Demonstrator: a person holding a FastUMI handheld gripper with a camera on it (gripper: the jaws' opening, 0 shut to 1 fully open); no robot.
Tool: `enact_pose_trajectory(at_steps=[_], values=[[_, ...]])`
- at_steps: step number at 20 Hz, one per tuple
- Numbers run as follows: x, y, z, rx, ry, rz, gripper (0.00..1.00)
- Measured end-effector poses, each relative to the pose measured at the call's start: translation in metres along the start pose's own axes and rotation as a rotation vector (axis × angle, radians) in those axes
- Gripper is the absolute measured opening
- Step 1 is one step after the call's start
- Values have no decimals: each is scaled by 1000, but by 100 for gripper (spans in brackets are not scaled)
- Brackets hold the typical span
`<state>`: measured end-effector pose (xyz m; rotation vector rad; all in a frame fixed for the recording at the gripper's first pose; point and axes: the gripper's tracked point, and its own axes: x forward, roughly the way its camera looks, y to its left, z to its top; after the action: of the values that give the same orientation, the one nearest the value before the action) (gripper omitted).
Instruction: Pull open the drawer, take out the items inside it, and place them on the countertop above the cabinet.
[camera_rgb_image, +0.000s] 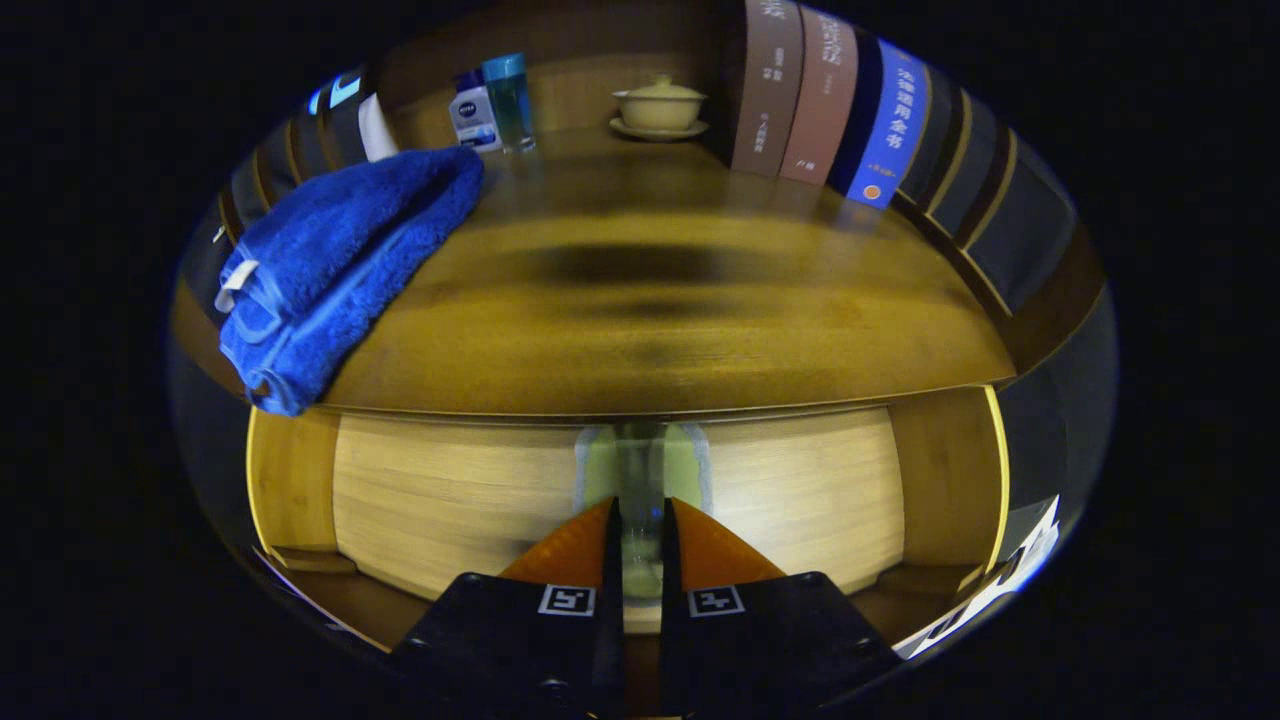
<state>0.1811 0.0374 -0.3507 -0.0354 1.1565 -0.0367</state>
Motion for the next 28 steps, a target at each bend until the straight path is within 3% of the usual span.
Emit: enact_pose_trajectory(at_steps=[8, 15, 28], values=[[-76, -6, 13, 35, -42, -71, 19], [-117, 3, 47, 26, -107, -71, 19], [-36, 21, 145, -27, -82, 50, 19]])
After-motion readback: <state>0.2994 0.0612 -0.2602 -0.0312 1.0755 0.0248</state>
